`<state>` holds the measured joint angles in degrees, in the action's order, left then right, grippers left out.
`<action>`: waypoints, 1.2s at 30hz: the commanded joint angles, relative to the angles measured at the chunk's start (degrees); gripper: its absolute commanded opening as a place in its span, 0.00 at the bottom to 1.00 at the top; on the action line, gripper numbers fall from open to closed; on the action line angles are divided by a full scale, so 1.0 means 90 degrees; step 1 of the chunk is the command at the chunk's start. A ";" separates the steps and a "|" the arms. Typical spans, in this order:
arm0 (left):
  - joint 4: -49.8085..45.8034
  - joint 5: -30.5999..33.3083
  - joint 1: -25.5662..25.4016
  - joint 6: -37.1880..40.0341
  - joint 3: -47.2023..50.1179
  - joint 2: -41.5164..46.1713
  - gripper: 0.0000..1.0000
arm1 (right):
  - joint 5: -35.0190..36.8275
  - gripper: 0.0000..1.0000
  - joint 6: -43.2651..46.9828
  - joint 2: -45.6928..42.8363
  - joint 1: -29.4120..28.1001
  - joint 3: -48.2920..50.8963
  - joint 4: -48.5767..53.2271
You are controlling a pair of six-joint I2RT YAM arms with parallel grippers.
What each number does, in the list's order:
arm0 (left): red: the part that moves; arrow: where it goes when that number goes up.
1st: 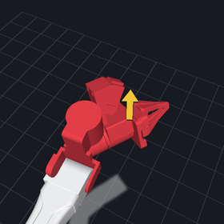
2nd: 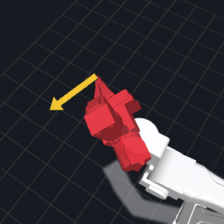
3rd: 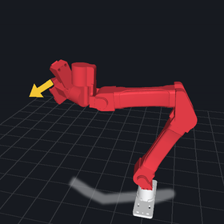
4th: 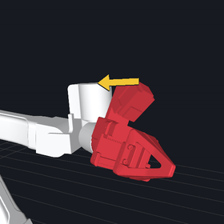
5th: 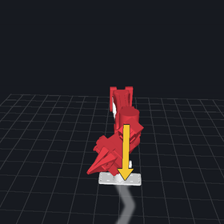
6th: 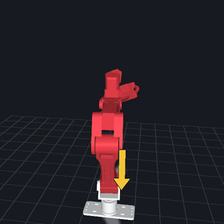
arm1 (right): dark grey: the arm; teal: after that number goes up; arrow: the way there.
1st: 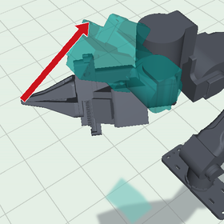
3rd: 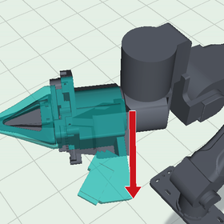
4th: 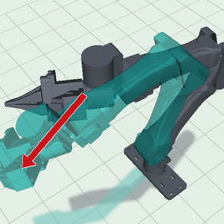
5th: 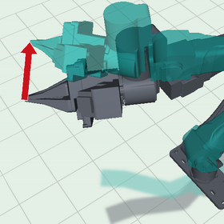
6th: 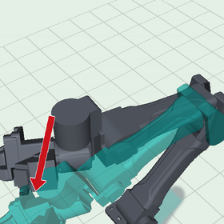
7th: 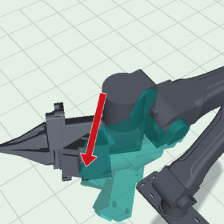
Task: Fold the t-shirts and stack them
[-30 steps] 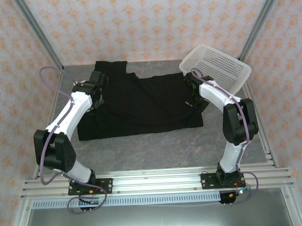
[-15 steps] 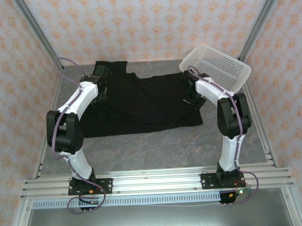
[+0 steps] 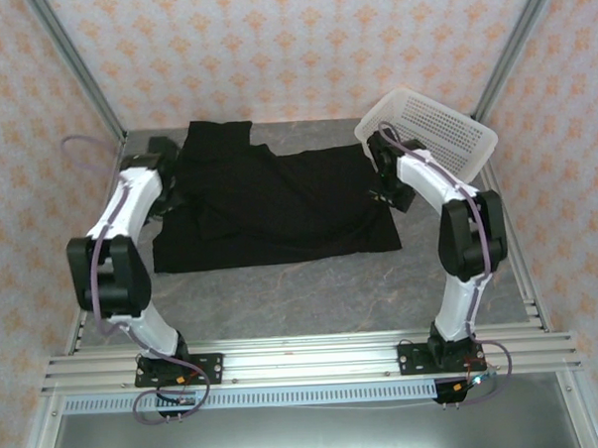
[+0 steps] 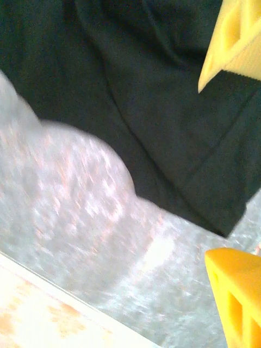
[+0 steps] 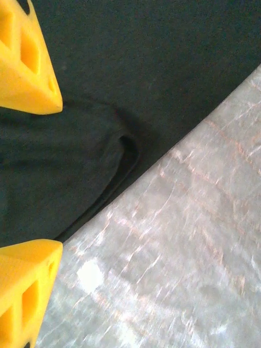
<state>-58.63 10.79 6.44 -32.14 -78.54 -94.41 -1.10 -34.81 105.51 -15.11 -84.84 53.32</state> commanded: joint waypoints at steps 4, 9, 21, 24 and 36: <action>0.0161 -0.2169 0.1590 -0.0656 0.1951 0.0955 0.67 | -0.0512 0.60 0.0100 -0.1522 0.0029 0.1901 -0.0393; 0.0714 -0.2835 0.1725 -0.0609 0.2347 0.0878 0.69 | -0.1073 0.62 -0.0034 -0.1849 0.0216 0.2840 -0.1003; 0.1337 -0.2428 0.1746 -0.0660 0.2312 -0.0254 0.58 | -0.1451 0.60 -0.0358 -0.1337 0.0500 0.3223 -0.1646; 0.1516 -0.2386 0.1746 -0.0740 0.2236 -0.0510 0.46 | -0.1469 0.57 -0.0453 -0.1097 0.0498 0.3215 -0.1785; 0.1360 -0.1546 0.1749 -0.0928 0.2180 -0.0381 0.00 | -0.0716 0.00 -0.0413 -0.0840 0.0503 0.2949 -0.1773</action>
<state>-45.17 -9.91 22.11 -39.22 -59.57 -99.26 -12.14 -38.30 97.34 -10.83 -57.60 37.06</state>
